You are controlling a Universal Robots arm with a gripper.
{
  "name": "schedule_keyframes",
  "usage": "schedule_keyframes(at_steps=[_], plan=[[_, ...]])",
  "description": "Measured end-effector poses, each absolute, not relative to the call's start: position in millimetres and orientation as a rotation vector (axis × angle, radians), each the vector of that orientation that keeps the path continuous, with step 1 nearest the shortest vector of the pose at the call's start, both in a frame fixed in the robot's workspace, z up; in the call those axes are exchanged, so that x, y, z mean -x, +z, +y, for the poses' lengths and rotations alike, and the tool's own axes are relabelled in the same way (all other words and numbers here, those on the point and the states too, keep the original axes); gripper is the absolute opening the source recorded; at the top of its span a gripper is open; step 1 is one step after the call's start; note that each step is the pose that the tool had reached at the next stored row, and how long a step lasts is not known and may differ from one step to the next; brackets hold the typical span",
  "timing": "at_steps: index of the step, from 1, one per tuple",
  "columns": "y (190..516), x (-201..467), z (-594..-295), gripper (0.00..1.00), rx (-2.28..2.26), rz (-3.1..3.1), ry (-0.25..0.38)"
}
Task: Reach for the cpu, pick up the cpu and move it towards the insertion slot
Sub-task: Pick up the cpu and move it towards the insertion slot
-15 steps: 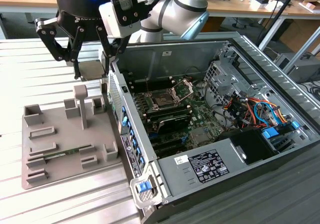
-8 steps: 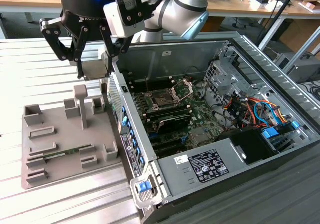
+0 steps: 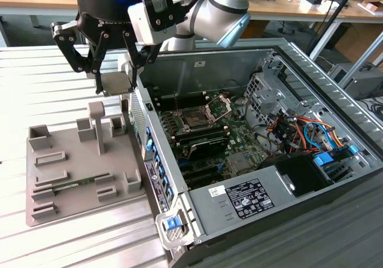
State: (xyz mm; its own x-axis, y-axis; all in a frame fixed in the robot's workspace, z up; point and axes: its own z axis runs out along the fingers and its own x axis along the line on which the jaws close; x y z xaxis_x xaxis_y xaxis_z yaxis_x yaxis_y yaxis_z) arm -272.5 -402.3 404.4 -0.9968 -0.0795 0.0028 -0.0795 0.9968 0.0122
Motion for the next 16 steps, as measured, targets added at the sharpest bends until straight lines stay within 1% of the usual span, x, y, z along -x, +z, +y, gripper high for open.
schedule_keyframes(at_steps=[16], plan=[[404, 261, -402, 0.55, -0.125, -3.136, -0.019]])
